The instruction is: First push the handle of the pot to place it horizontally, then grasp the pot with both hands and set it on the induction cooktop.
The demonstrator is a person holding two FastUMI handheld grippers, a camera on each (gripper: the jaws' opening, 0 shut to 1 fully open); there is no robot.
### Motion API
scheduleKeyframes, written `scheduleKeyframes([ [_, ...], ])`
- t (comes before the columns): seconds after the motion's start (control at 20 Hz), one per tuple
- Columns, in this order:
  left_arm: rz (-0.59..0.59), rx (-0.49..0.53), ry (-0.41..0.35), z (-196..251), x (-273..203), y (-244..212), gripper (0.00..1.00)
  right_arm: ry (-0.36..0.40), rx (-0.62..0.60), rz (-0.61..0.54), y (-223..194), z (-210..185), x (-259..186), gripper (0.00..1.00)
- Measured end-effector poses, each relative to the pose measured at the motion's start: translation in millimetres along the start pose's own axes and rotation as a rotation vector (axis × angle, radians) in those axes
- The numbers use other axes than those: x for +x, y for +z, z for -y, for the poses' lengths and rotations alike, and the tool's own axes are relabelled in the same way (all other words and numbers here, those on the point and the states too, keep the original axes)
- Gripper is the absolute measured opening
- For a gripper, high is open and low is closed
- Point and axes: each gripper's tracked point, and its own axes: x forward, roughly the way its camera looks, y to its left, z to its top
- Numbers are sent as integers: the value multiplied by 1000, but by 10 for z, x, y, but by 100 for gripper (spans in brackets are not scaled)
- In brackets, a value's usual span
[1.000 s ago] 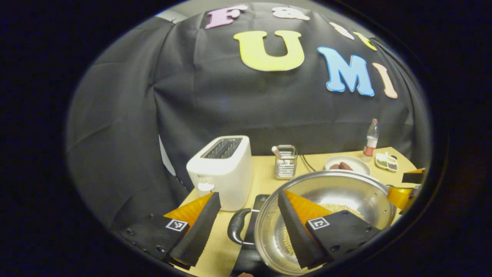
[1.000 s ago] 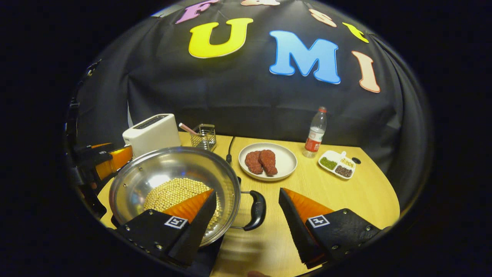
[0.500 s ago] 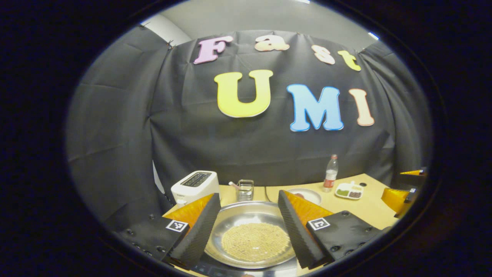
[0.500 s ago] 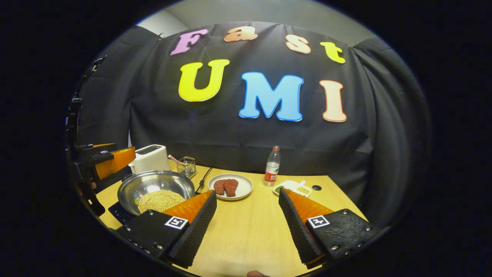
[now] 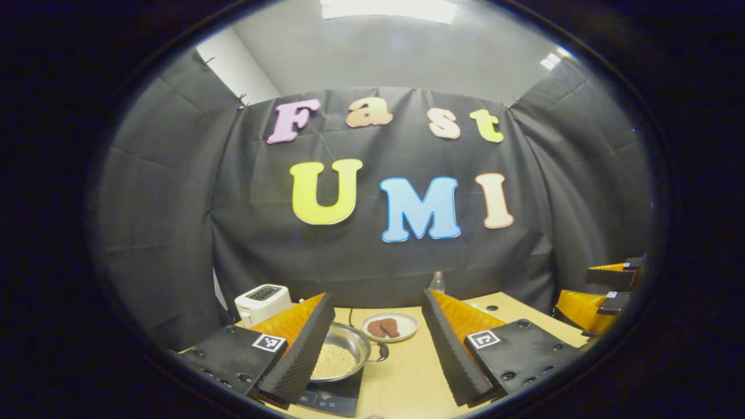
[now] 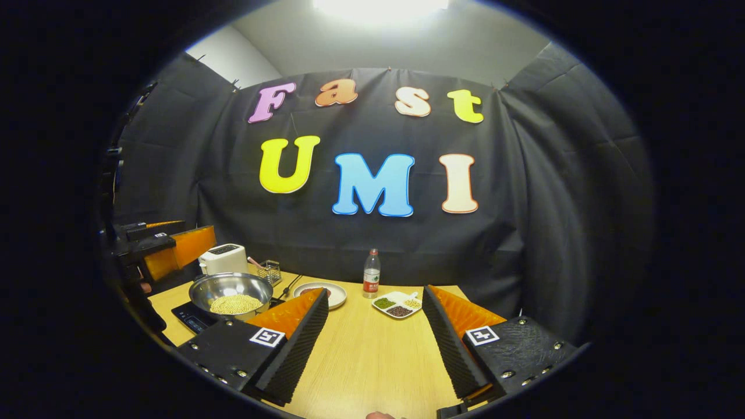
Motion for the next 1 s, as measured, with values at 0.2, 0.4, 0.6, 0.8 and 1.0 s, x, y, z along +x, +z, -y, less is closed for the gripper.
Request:
scheduleKeyframes([
  [0.2, 46, 18, -28, 100, -290, 230, 100, -49, 8, 70, 251, 156, -278, 97],
  [0.4, 67, 41, -9, -132, -515, 327, 92, -73, -1, 107, 383, 143, -492, 97],
  [0.6, 86, 66, 32, -441, -680, 410, 92, -92, 5, 143, 506, 88, -612, 97],
  [0.8, 93, 68, 45, -665, -807, 469, 92, -96, 25, 165, 603, -28, -626, 97],
  [1.0, 90, 57, 69, -851, -881, 457, 92, -91, 16, 169, 634, -114, -593, 97],
])
